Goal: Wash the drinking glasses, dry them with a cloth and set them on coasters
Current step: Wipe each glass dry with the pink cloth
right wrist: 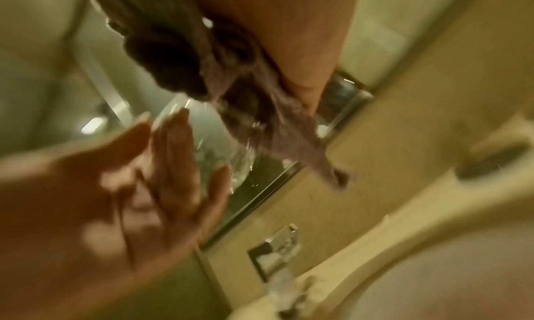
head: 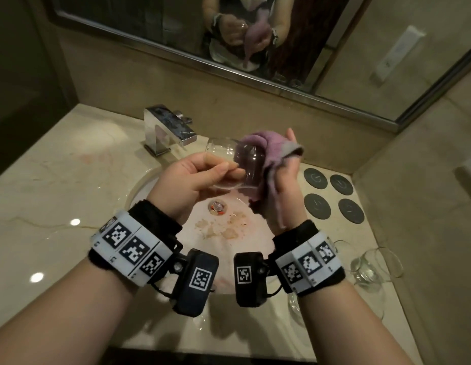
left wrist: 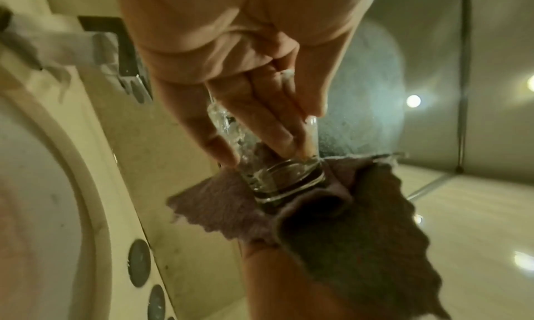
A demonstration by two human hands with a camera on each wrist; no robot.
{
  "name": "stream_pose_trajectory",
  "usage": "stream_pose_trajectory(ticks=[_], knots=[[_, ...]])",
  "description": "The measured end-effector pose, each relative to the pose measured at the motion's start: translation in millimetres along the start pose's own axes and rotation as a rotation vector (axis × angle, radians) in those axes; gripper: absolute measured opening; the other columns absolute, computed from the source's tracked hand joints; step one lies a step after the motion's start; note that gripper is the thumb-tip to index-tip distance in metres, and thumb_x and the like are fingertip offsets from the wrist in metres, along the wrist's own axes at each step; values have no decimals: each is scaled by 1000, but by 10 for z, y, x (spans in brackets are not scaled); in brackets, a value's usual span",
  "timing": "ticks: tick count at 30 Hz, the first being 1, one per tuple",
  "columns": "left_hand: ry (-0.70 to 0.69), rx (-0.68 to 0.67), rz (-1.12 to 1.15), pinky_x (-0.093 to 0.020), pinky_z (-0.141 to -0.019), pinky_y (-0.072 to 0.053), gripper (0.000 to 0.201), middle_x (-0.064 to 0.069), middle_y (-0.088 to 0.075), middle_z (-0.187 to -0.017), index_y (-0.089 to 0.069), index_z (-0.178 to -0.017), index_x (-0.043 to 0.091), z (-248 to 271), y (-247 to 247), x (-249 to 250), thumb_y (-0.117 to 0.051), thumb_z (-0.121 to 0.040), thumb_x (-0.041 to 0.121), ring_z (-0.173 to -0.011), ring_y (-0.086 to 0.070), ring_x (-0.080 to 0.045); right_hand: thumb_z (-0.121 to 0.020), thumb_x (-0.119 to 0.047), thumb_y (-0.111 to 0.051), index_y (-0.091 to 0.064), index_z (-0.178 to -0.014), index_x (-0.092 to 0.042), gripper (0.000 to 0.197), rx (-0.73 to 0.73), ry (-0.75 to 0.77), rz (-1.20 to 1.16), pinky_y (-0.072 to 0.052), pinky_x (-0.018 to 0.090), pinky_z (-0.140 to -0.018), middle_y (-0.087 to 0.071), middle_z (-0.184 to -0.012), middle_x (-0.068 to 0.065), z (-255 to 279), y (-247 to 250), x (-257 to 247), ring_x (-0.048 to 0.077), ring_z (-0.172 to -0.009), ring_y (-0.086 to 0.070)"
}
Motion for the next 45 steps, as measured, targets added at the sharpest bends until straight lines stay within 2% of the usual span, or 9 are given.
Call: stream_pose_trajectory(ticks=[7, 14, 19, 22, 25, 31, 35, 39, 45], knots=[[73, -31, 169, -27, -59, -55, 9, 0, -69, -66, -59, -79, 9, -1, -97, -72, -59, -76, 17, -61, -65, -11, -72, -69, -54, -40, -123, -24, 69, -21, 412, 290, -45, 11, -83, -58, -108, -15, 159, -33, -146, -7, -99, -59], [-186, -100, -207, -21, -76, -54, 10, 6, -72, -76, -67, -79, 14, 10, -129, 82, -67, -73, 6, -75, -68, -7, -76, -47, -45, -58, -91, -16, 37, 51, 2, 386, -51, 39, -83, -63, -91, 0, -97, 55, -64, 20, -87, -61], [-226, -155, -431, -20, -84, -52, 14, 16, -72, -83, -68, -84, 21, -3, -128, 104, -68, -76, 9, -84, -67, -4, -85, -39, -46, -59, -76, -17, 27, -104, -236, 150, -46, 36, -68, -61, -69, 0, -124, 29, 71, 18, -67, -56], [-166, -179, -452, -20, -83, -51, 13, 13, -73, -86, -68, -89, 20, -29, -158, 119, -68, -79, 12, -89, -67, -6, -75, -51, -47, -59, -84, -17, 38, -31, -30, 370, -50, 46, -78, -64, -86, 5, -142, 93, -119, 22, -78, -61], [62, -144, -110, -32, -79, -55, 20, 5, -73, -89, -66, -97, 20, -71, -137, 113, -62, -82, 31, -91, -68, -13, -67, -63, -45, -47, -98, -33, 43, 29, 260, 583, -53, 31, -80, -61, -96, -6, -77, 137, -383, 7, -88, -62], [363, -116, 218, -45, -81, -54, 31, 3, -66, -74, -63, -103, 12, -92, -247, 66, -51, -85, 35, -79, -65, -13, -73, -42, -54, -40, -117, -33, 46, -222, 602, 783, -53, 44, -82, -51, -115, 3, 107, -6, -496, 22, -100, -57], [30, -86, 10, -22, -64, -52, 16, 4, -66, -65, -57, -80, 8, -103, -375, 206, -53, -80, 24, -63, -63, -7, -80, -40, -47, -46, -97, -27, 21, -34, 268, 405, -49, 19, -77, -57, -95, -3, 24, 76, -420, 9, -84, -58], [-173, -204, -373, -20, -75, -52, 16, 7, -71, -75, -62, -84, 12, -18, -464, 248, -61, -77, 26, -76, -66, -6, -93, -35, -44, -60, -98, -16, 25, -45, -296, 114, -51, 39, -80, -65, -101, 12, -35, 187, -129, 22, -82, -61], [96, -231, -231, -31, -88, -49, 17, 6, -71, -88, -62, -95, 15, -90, -439, 24, -64, -80, 23, -89, -66, -9, -84, -46, -44, -51, -99, -17, 33, 61, 89, 666, -51, 41, -83, -59, -92, 2, -58, 319, -415, 18, -85, -59]])
Point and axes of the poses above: each hand's wrist, its own z-axis away from the middle knuckle, its own y-axis out of the back of the hand, x = y × z, the point moved 7 cm from there along -z, towards the middle knuckle
